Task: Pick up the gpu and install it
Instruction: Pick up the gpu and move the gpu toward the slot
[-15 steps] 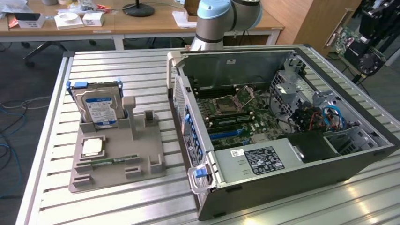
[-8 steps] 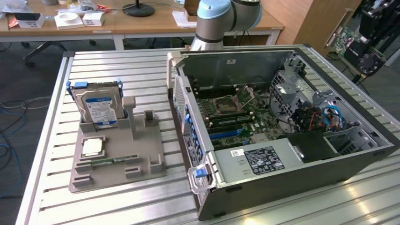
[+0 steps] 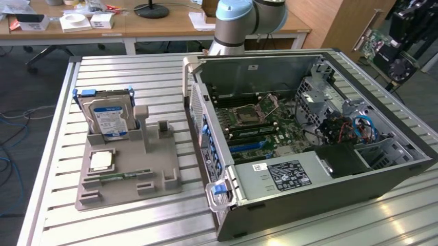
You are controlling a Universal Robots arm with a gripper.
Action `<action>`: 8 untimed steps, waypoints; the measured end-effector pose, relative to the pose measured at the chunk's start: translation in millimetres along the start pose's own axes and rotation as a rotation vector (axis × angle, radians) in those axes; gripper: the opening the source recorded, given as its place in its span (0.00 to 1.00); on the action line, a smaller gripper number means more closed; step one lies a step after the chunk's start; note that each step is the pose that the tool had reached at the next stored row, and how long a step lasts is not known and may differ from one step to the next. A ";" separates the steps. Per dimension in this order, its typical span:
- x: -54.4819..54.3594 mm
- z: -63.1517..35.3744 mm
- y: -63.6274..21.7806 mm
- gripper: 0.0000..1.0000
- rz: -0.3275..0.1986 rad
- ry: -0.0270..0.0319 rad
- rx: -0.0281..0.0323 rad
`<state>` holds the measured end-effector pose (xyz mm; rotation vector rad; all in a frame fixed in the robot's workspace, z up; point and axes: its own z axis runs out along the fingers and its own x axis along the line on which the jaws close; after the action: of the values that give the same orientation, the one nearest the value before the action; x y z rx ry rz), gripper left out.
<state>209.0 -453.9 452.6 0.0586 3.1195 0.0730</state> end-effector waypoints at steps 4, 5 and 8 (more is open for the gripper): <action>9.9 -0.2 -0.4 0.26 0.000 0.0001 0.0000; 13.0 -0.3 -0.5 0.26 0.000 0.0000 0.0000; 38.0 -0.8 -1.4 0.26 0.000 0.0001 0.0000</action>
<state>171.0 -453.9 452.6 0.0586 3.1195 0.0730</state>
